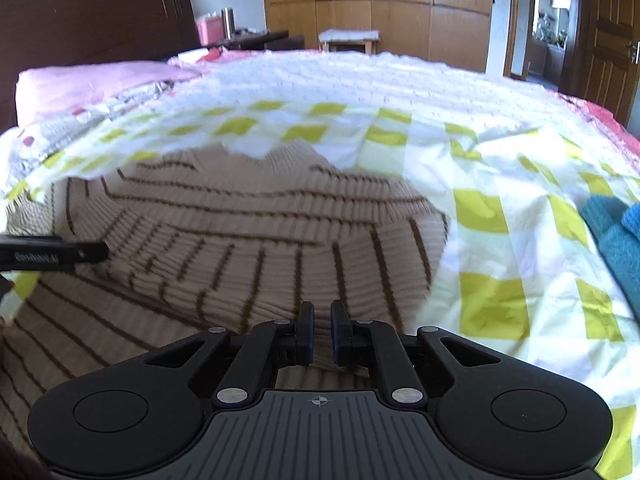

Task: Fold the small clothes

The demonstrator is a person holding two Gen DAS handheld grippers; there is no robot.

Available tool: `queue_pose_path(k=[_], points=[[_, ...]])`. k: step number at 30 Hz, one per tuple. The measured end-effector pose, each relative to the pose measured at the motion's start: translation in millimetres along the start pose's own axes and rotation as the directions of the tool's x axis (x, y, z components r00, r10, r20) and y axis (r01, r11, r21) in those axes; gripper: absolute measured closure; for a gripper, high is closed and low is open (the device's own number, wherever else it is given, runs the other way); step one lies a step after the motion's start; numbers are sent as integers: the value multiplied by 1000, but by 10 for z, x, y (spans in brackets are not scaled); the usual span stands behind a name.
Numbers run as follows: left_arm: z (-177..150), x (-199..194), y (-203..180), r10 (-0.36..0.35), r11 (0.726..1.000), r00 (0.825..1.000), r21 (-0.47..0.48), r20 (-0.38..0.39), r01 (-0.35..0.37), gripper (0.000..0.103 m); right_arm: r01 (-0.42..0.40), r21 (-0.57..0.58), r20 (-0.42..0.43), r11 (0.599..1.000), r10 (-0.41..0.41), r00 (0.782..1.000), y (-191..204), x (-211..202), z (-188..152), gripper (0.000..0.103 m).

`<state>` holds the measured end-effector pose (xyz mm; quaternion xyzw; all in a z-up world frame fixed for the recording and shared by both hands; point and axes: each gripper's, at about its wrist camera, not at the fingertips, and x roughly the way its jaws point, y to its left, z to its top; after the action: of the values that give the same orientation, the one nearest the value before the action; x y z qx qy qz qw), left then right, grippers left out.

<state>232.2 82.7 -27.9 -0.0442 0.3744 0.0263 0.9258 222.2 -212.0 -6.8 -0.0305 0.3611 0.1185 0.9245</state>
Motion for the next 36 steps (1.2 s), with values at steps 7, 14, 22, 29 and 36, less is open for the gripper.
queue_pose_path(k=[7,14,22,29,36], points=[[-47,-10,33,33,999,999,22,-1,-33,6,42,-11,-36,999,-42,998,166,93,22,91],[-30,-86,150,37,999,999,-26,-1,-37,8,-27,-38,-15,999,26,1000,443,20,20,90],[-37,-138,342,88,993,996,-80,-29,-90,14,-46,-77,36,996,48,998,663,-18,22,89],[6,-355,761,167,971,986,-177,10,-162,14,-112,-118,9,987,114,993,885,148,22,88],[-25,-286,1615,239,887,969,-394,-56,-242,19,-134,-135,22,982,138,990,996,141,-67,87]])
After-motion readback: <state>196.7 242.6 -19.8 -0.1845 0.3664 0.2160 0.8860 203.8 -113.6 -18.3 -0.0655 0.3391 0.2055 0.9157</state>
